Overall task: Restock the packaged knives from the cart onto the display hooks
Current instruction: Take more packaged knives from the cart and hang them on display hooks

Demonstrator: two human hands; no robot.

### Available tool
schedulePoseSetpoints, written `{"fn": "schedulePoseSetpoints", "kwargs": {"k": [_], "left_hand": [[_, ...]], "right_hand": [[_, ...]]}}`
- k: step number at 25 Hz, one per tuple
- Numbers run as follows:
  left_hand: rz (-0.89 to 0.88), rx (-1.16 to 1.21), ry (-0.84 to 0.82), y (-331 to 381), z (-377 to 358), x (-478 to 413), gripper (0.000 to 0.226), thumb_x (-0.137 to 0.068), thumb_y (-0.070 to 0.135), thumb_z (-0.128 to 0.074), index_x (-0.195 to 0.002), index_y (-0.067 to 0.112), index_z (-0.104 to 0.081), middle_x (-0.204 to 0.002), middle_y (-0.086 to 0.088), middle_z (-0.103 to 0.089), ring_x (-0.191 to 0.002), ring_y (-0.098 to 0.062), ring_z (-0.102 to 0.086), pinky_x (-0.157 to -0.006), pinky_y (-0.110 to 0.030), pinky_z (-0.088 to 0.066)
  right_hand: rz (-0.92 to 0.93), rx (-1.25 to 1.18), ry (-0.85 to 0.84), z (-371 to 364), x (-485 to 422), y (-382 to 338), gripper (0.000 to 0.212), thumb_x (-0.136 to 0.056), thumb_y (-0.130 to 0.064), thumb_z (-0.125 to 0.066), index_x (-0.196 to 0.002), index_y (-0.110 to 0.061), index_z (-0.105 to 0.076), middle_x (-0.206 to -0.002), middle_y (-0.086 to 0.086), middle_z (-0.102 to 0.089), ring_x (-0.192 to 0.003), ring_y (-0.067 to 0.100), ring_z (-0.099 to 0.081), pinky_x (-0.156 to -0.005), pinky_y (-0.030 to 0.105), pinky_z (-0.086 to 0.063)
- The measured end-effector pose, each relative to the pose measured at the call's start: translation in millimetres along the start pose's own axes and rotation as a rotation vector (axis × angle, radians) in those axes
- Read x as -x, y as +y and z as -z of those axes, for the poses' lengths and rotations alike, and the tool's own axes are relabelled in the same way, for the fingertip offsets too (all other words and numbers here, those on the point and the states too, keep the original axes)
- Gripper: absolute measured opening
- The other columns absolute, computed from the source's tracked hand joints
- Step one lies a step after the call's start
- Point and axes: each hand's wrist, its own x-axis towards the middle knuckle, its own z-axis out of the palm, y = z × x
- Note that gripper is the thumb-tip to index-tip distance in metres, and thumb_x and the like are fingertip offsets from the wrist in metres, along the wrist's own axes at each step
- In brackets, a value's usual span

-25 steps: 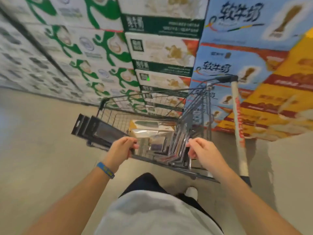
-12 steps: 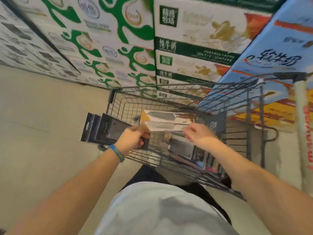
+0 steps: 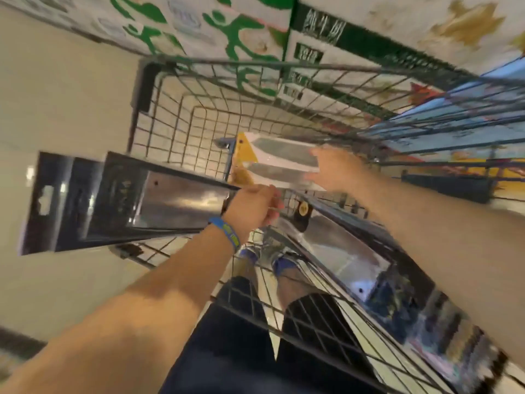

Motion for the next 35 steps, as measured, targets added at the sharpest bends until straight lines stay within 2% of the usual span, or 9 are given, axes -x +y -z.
{"fn": "schedulePoseSetpoints", "kwargs": {"k": [3, 6, 8, 12, 17, 21, 25, 30, 35], "left_hand": [[0.020, 0.023, -0.059, -26, -1, -16, 0.022, -0.104, 0.019, -0.046, -0.096, 0.007, -0.063, -0.067, -0.002, -0.062, -0.045, -0.010, -0.050, -0.041, -0.018, -0.035], [0.009, 0.028, -0.078, -43, 4, -23, 0.024, -0.104, 0.025, -0.048, -0.099, 0.009, -0.064, -0.067, 0.001, -0.064, -0.048, -0.010, -0.052, -0.045, -0.019, -0.036], [-0.002, 0.039, -0.109, -46, 13, -30, 0.025, -0.104, 0.029, -0.047, -0.097, 0.013, -0.066, -0.069, 0.003, -0.067, -0.052, -0.009, -0.054, -0.049, -0.019, -0.038], [-0.029, 0.048, -0.066, -44, 25, -42, 0.030, -0.104, 0.032, -0.046, -0.087, 0.019, -0.067, -0.067, 0.005, -0.070, -0.050, -0.007, -0.056, -0.049, -0.020, -0.038], [-0.030, 0.034, -0.056, -40, 20, -42, 0.030, -0.104, 0.030, -0.045, -0.089, 0.015, -0.066, -0.065, 0.004, -0.068, -0.049, -0.008, -0.055, -0.051, -0.022, -0.039], [-0.059, 0.010, -0.076, -37, 21, -42, 0.030, -0.104, 0.032, -0.045, -0.094, 0.015, -0.067, -0.071, 0.003, -0.070, -0.053, -0.008, -0.056, -0.052, -0.021, -0.041], [-0.117, -0.065, -0.126, -37, 20, -43, 0.033, -0.103, 0.037, -0.046, -0.101, 0.014, -0.069, -0.077, 0.004, -0.072, -0.056, -0.006, -0.058, -0.050, -0.014, -0.044], [-0.104, -0.048, -0.098, -39, 21, -45, 0.033, -0.103, 0.033, -0.046, -0.105, 0.010, -0.069, -0.074, 0.004, -0.070, -0.054, -0.008, -0.057, -0.052, -0.018, -0.044], [-0.105, -0.060, -0.044, -42, 25, -45, 0.031, -0.103, 0.032, -0.044, -0.102, 0.014, -0.069, -0.071, 0.007, -0.070, -0.051, -0.004, -0.057, -0.047, -0.014, -0.043]], "right_hand": [[0.050, 0.149, -0.015, -21, -50, -1, 0.078, -0.089, -0.046, -0.075, -0.151, -0.013, -0.039, -0.149, 0.013, -0.049, -0.133, 0.035, -0.050, -0.104, 0.047, -0.047], [0.059, 0.173, 0.017, -39, -83, -3, 0.069, -0.089, -0.046, -0.076, -0.141, -0.012, -0.046, -0.144, 0.013, -0.050, -0.128, 0.036, -0.053, -0.099, 0.049, -0.049], [0.036, 0.186, 0.060, -46, -99, -3, 0.074, -0.086, -0.054, -0.075, -0.138, -0.010, -0.047, -0.140, 0.014, -0.053, -0.124, 0.039, -0.054, -0.092, 0.049, -0.049], [0.035, 0.196, 0.158, -48, -116, -1, 0.090, -0.066, -0.063, -0.087, -0.130, -0.010, -0.053, -0.129, 0.016, -0.057, -0.118, 0.039, -0.055, -0.092, 0.049, -0.050], [0.074, 0.382, 0.095, -62, -113, -10, 0.099, -0.059, -0.068, -0.087, -0.133, -0.011, -0.053, -0.131, 0.016, -0.053, -0.123, 0.036, -0.049, -0.094, 0.049, -0.049], [0.001, 0.406, 0.216, -84, -104, -21, 0.094, -0.057, -0.061, -0.091, -0.127, -0.008, -0.054, -0.129, 0.015, -0.051, -0.118, 0.034, -0.050, -0.093, 0.045, -0.047], [-0.018, 0.251, 0.191, -95, -103, -24, 0.084, -0.065, -0.047, -0.093, -0.128, -0.009, -0.052, -0.131, 0.014, -0.055, -0.121, 0.033, -0.053, -0.095, 0.043, -0.049], [0.100, 0.220, 0.247, -93, -101, -8, 0.079, -0.063, -0.051, -0.092, -0.122, -0.016, -0.054, -0.121, 0.007, -0.062, -0.112, 0.029, -0.053, -0.087, 0.041, -0.046], [0.055, 0.194, 0.386, -86, -87, -8, 0.075, -0.063, -0.059, -0.089, -0.120, -0.019, -0.063, -0.114, 0.007, -0.065, -0.108, 0.032, -0.053, -0.080, 0.040, -0.041]]}}
